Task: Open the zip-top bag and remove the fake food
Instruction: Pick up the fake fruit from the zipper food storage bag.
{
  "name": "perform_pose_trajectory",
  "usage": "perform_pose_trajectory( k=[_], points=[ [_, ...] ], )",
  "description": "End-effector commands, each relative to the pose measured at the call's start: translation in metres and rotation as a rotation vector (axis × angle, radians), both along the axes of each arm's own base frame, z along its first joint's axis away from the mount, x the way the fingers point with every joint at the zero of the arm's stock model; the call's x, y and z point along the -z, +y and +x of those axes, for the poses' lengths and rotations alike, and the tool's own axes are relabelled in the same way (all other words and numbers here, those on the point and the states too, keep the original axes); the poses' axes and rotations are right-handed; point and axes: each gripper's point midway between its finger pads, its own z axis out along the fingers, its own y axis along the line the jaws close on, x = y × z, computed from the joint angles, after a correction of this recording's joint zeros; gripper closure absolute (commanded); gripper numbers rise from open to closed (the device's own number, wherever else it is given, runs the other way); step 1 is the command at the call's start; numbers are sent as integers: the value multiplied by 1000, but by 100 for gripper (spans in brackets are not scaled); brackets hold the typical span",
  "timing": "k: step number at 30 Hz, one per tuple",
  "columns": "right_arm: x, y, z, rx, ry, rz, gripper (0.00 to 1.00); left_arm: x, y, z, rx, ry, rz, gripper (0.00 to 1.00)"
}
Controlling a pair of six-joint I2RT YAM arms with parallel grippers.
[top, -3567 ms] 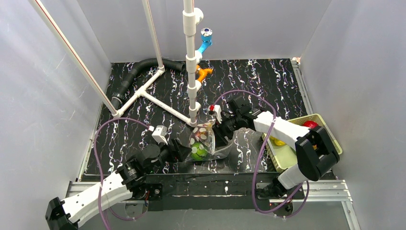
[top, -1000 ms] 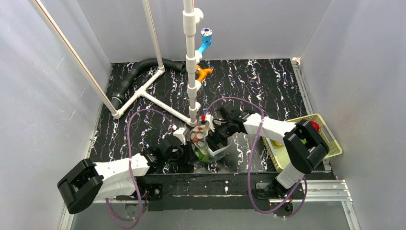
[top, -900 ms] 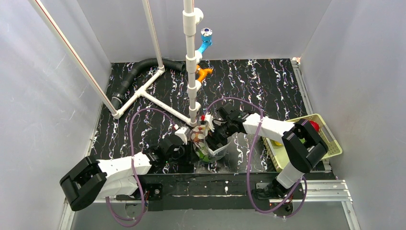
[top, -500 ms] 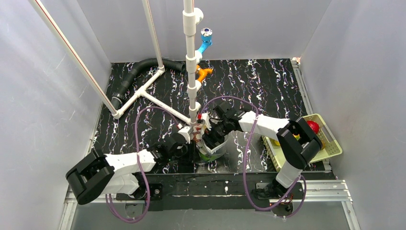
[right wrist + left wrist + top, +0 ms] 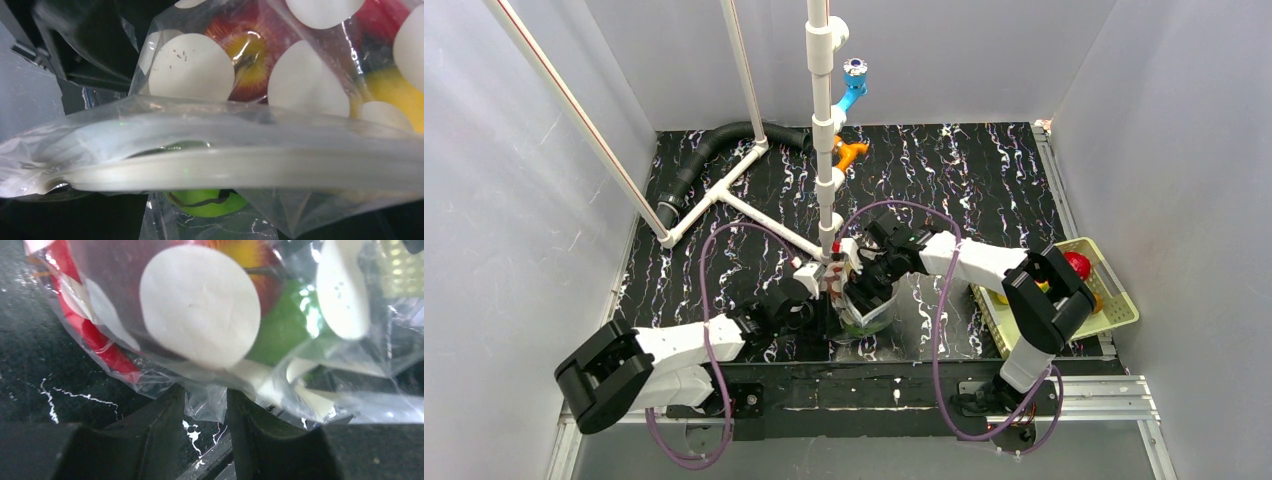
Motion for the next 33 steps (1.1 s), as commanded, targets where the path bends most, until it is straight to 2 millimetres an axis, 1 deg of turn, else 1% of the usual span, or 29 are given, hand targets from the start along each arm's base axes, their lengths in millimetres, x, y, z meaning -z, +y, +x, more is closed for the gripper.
perform_pose_trajectory(
  k=[1,5,11,18,22,26,33],
  points=[
    [-21,-6,12,-9,-114,19,86,-7,16,5,-68,-55,-4,64],
    [-35,-13,9,-45,-124,52,88,-4,31,4,-114,-68,11,64],
    [-55,-20,1,-82,-105,123,89,-9,42,5,-144,-91,9,64],
    [-75,-26,-8,-129,-59,204,89,-13,45,5,-152,-100,3,64],
    [-79,-31,-7,-135,-76,204,89,-17,44,5,-150,-105,-4,63],
    [-88,-37,-6,-135,-64,226,89,-20,45,4,-153,-112,-10,62],
    [-98,-41,-9,-152,-51,268,88,-21,47,4,-157,-116,-16,60]
  ],
)
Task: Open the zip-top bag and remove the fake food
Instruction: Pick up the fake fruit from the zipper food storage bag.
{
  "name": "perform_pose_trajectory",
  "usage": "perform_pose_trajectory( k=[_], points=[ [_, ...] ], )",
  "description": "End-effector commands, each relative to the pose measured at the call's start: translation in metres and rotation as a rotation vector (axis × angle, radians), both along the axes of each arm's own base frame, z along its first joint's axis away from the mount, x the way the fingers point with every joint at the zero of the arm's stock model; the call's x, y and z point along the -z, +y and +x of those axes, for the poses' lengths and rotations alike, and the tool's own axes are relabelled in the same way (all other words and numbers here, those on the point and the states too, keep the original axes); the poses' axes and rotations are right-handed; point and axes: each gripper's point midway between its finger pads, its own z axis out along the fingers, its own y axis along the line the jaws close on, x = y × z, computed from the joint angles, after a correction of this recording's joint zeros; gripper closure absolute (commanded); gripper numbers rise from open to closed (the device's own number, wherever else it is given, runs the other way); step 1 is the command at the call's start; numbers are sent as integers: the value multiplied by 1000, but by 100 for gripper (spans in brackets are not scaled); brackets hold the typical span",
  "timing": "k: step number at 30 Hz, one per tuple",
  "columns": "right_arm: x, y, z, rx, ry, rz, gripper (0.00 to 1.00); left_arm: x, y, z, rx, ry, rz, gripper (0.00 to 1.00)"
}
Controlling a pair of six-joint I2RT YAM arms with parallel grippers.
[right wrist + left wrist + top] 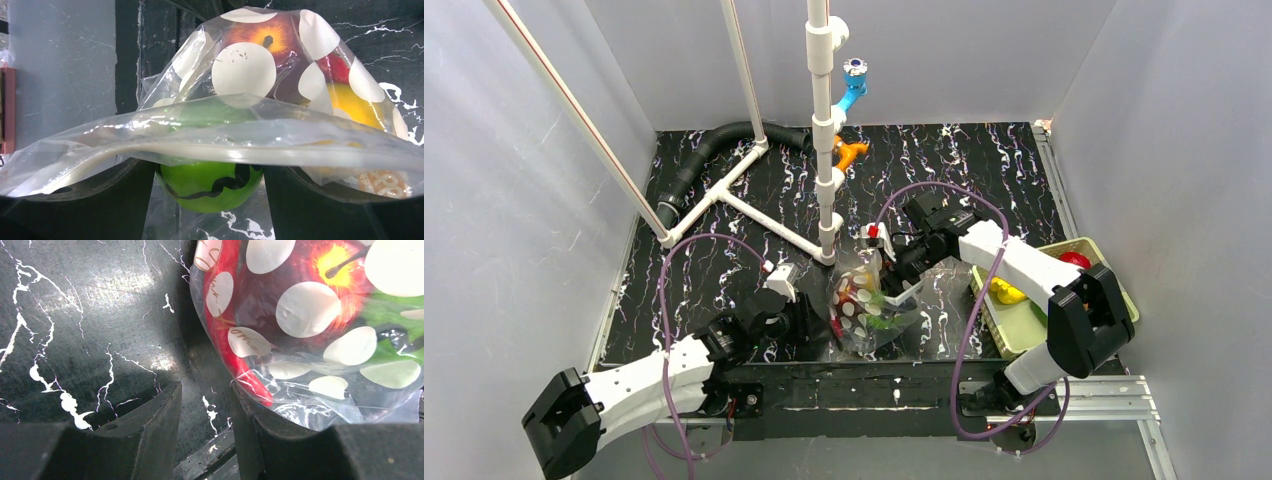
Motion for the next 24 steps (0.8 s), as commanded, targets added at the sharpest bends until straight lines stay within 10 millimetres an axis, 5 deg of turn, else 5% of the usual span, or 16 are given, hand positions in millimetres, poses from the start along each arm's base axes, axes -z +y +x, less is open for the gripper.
perform_pose_trajectory(
  k=[1,20,24],
  points=[
    [-32,5,-5,-48,-16,100,88,4,7,1,-23,-1,20,60],
    [-35,1,12,40,-43,92,88,-12,3,-1,-4,-32,-39,44],
    [-32,4,17,82,-18,93,88,-21,-7,-4,56,-55,-85,30]
  ],
)
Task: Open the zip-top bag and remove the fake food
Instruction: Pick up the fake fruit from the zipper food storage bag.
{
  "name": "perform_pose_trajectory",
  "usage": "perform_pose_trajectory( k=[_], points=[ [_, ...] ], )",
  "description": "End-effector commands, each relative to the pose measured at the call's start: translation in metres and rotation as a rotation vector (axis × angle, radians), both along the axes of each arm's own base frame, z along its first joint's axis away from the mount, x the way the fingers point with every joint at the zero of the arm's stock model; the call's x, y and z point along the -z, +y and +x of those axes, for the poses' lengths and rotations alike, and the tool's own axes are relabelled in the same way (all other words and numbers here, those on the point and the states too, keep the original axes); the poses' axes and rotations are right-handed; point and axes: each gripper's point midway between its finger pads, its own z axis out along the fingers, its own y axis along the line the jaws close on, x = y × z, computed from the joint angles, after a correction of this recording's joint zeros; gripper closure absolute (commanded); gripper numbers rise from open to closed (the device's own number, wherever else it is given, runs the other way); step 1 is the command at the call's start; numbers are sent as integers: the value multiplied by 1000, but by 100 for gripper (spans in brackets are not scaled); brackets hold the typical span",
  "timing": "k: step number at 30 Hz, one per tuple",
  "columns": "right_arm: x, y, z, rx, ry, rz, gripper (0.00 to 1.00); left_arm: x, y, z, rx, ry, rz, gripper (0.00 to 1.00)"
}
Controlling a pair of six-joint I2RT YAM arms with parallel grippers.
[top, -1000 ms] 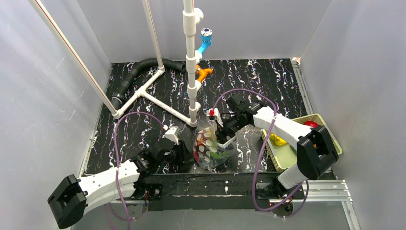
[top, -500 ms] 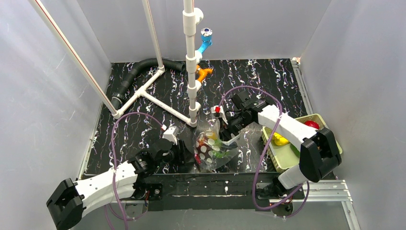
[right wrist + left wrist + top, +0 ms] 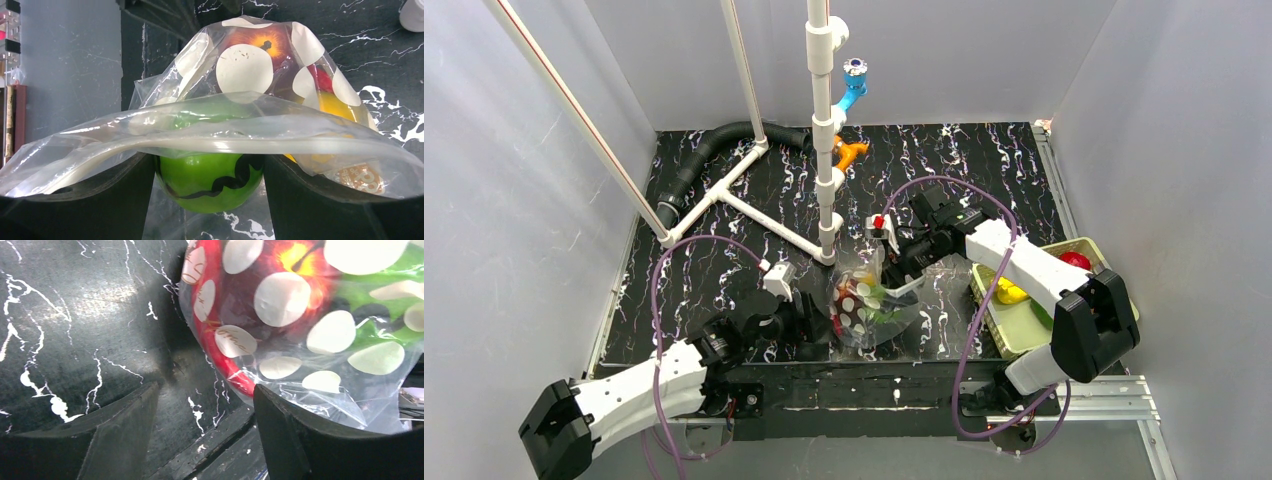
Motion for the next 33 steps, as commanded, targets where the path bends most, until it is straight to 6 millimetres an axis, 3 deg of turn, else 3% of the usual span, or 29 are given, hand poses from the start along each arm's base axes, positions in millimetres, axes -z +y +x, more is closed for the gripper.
perform_pose_trajectory(
  k=[1,7,14,19,23,26,28,31,33],
  points=[
    [-12,8,14,58,-31,42,88,-8,-10,-8,85,-25,-49,25],
    [5,6,30,143,-44,-21,88,-21,-31,-26,206,-22,-198,2],
    [8,6,34,158,-43,-31,88,-36,-34,-32,174,15,-343,2],
    [11,7,34,159,-29,-34,88,-43,-36,-12,-22,119,-478,2],
    [11,7,33,158,-27,-33,88,-45,-44,4,-123,200,-481,4],
    [11,7,33,157,-28,-33,88,-43,-52,9,-144,239,-452,11],
    [11,7,32,156,-26,-30,88,-28,-55,10,-173,285,-414,22],
    [12,9,33,160,-11,-27,89,-22,-62,6,-136,316,-393,46],
    [13,10,33,170,-6,-24,89,-12,-68,2,-101,340,-372,72]
  ],
)
